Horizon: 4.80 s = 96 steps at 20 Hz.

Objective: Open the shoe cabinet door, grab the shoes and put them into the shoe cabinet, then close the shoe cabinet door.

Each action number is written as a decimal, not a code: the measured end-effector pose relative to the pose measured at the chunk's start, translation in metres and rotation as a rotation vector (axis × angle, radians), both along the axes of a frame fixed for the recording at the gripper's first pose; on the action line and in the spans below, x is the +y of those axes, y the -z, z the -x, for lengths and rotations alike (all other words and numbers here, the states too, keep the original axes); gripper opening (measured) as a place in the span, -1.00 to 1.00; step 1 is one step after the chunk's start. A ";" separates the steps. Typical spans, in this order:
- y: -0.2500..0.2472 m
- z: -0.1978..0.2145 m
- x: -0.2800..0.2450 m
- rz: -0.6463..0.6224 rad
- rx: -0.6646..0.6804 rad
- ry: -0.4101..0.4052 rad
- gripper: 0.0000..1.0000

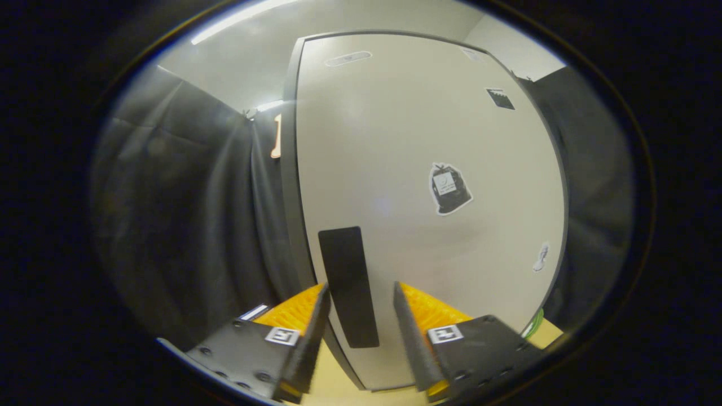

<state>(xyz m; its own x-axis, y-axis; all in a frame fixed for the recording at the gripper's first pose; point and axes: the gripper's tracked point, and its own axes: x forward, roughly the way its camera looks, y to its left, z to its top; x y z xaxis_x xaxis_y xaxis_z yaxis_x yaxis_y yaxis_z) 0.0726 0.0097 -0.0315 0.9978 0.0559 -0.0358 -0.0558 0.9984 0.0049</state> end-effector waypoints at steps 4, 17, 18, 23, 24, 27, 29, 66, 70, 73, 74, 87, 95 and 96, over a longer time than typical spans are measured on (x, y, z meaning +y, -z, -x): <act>-0.001 -0.003 0.006 0.008 -0.013 -0.018 -0.09; -0.008 0.025 0.000 -0.004 -0.045 0.033 -0.52; -0.007 0.031 -0.003 0.002 -0.050 0.037 -0.52; -0.010 0.050 -0.011 0.003 -0.057 0.035 -0.55; -0.011 0.054 -0.012 0.002 -0.058 0.035 -0.56; -0.013 0.065 -0.016 -0.004 -0.053 0.020 -0.58; -0.016 0.067 -0.020 0.000 -0.047 0.003 -0.59; -0.057 0.185 -0.263 0.030 -0.048 0.122 -0.82; -0.064 0.195 -0.300 0.034 -0.062 0.209 -0.92; -0.068 0.212 -0.325 0.038 -0.074 0.276 -0.90; -0.069 0.213 -0.335 0.037 -0.080 0.301 -0.90; -0.026 0.268 -0.257 0.080 -0.072 0.059 -0.85; 0.120 0.237 -0.221 0.060 0.166 -0.065 -0.71; 0.139 0.231 -0.223 0.077 0.187 -0.064 -0.68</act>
<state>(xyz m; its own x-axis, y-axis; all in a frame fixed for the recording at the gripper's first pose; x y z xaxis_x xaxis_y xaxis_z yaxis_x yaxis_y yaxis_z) -0.1585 -0.2129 -0.1707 0.9678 0.1094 -0.2265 -0.1249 0.9906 -0.0553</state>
